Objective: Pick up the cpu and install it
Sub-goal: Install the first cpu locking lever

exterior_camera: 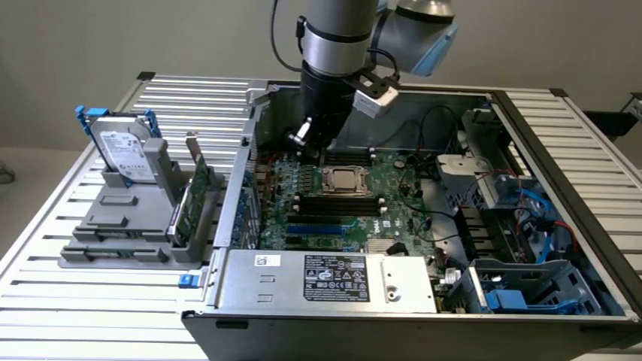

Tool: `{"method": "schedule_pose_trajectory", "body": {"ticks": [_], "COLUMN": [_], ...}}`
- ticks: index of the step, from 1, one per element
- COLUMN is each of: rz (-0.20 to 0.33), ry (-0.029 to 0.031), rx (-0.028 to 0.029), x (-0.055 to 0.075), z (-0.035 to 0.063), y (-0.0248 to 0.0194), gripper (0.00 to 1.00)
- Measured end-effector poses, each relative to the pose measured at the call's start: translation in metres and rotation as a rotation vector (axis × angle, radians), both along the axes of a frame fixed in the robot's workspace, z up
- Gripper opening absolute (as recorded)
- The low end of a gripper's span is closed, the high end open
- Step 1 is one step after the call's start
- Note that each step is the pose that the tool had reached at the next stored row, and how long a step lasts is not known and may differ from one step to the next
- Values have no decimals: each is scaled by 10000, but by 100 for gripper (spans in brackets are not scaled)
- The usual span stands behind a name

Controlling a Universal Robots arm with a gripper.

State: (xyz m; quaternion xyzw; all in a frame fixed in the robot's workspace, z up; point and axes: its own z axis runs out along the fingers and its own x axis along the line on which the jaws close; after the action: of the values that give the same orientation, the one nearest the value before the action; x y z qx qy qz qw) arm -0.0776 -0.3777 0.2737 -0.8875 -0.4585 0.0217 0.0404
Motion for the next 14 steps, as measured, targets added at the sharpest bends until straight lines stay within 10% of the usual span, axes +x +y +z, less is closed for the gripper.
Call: {"method": "schedule_pose_trajectory", "body": {"ticks": [14], "rz": [1506], "ry": [-39], "rx": [1193], "x": [-1], "z": [-3], "y": [0], "gripper": [11]}}
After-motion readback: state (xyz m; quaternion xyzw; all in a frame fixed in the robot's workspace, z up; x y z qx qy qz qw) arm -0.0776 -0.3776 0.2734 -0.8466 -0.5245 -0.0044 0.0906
